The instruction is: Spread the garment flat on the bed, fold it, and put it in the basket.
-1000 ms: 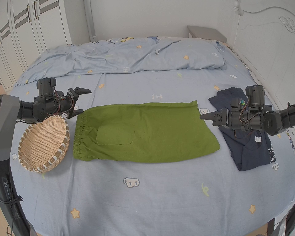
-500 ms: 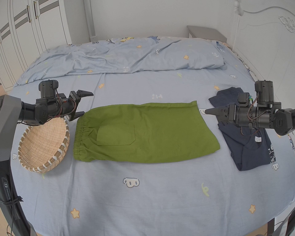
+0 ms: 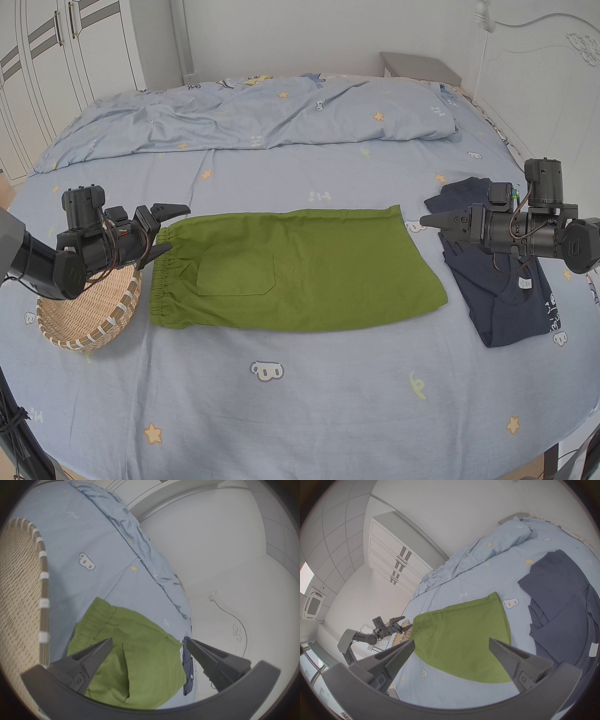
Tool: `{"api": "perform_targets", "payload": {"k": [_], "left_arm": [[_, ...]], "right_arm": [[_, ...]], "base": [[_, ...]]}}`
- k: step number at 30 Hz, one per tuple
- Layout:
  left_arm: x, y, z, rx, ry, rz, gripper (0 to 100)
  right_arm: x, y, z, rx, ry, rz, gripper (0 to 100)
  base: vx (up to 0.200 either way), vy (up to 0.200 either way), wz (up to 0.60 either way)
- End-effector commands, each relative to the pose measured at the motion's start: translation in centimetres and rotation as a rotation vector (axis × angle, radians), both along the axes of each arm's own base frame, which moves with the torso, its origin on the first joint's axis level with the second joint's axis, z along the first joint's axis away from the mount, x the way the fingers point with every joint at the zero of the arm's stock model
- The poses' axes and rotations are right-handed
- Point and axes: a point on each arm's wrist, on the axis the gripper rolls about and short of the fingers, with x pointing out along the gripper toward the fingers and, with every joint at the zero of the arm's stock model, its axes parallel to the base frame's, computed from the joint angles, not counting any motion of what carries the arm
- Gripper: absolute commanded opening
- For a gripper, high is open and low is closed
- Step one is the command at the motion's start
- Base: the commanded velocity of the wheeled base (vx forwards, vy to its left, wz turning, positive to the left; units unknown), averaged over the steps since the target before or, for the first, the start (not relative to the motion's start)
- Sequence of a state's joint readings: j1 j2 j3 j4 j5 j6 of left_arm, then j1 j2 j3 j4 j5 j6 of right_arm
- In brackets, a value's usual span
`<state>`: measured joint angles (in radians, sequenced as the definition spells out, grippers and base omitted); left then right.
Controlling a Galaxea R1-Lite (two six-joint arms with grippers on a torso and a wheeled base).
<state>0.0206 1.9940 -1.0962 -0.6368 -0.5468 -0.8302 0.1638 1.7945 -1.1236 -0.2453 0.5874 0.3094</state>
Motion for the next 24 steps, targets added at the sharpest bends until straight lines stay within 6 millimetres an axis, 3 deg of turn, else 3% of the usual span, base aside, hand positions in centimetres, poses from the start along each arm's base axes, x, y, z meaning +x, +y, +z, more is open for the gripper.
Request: {"api": "perform_targets", "payload": {"k": [1, 6, 13, 18, 24], "left_arm": [[-5.4, -1.1, -3.1, 0.035, 0.021, -0.031, 100], [-6.4, -0.5, -4.7, 0.079, 0.02, -0.012, 100], [-5.8, 0.7, -5.7, 0.087, 0.04, 0.021, 100], [-5.8, 3.3, -5.7, 0.127, 0.02, 0.085, 100], [-5.9, 2.5, -5.9, 0.126, 0.025, 0.052, 100]], "right_arm": [[-1.4, 0.1, 1.0, 0.014, -0.023, 0.03, 100], [-1.6, 0.2, 0.8, 0.013, -0.019, 0.035, 100], [-1.8, 0.2, 1.0, 0.013, -0.021, 0.035, 100], [-1.8, 0.3, 0.9, 0.012, -0.02, 0.039, 100], [-2.0, 0.6, 0.7, 0.009, -0.018, 0.051, 100]], "base": [[0.0, 0.0, 0.0], [0.0, 0.0, 0.0], [0.0, 0.0, 0.0], [0.0, 0.0, 0.0], [0.0, 0.0, 0.0]]}}
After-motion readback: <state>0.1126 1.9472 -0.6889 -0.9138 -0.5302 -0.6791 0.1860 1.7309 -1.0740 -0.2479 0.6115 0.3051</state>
